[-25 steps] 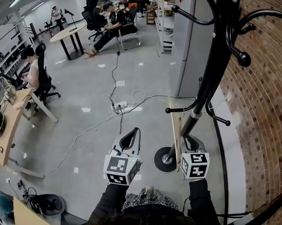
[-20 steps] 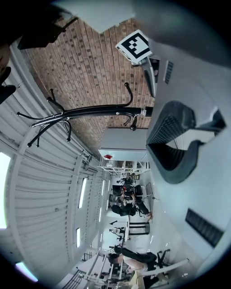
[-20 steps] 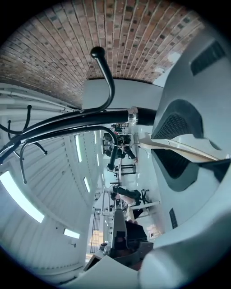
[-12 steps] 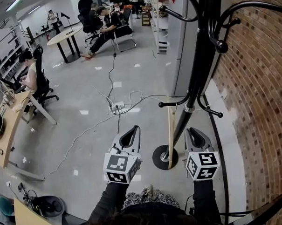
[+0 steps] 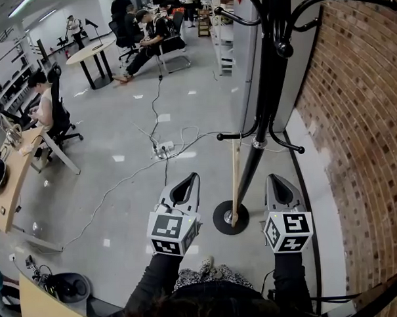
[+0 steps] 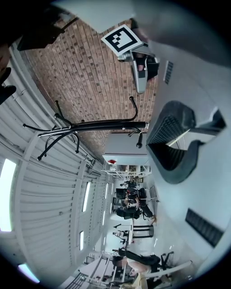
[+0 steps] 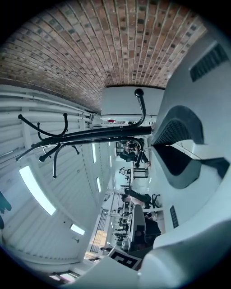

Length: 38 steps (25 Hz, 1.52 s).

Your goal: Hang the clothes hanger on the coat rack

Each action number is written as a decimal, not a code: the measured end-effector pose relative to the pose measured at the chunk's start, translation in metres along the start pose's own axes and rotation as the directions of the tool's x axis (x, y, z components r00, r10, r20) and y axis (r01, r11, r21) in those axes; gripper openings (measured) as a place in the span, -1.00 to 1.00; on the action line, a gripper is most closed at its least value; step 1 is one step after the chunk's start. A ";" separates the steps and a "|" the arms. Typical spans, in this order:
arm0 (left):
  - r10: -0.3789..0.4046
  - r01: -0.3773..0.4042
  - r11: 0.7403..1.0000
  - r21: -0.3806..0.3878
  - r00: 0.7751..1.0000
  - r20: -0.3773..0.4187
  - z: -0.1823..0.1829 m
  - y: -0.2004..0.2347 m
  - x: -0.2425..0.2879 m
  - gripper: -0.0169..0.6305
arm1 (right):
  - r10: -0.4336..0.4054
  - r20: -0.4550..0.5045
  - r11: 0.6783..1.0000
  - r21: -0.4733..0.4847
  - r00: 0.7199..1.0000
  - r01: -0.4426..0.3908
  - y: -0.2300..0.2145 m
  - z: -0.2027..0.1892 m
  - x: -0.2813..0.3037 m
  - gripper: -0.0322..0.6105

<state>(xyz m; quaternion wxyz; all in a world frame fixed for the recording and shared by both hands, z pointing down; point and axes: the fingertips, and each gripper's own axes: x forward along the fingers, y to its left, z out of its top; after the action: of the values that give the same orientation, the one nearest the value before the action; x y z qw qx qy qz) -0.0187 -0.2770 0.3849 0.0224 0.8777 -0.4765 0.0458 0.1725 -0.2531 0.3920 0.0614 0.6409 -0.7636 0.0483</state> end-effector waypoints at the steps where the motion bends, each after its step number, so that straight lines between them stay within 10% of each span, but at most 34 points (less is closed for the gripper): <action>1: -0.001 0.001 1.000 0.000 1.000 0.002 0.001 -0.003 -0.002 -0.92 | -0.002 0.002 1.000 0.005 1.000 0.002 0.000 0.001 -0.004 -0.86; 38: -0.013 0.013 1.000 0.005 1.000 0.025 0.007 -0.036 -0.032 -0.92 | 0.006 -0.007 1.000 -0.011 1.000 -0.006 0.009 0.000 -0.046 -0.88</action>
<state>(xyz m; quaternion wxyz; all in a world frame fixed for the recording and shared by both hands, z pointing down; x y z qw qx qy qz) -0.0050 -0.2310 0.3749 0.0143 0.8812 -0.4711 0.0357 0.1718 -0.2063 0.3853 0.0674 0.6382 -0.7655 0.0462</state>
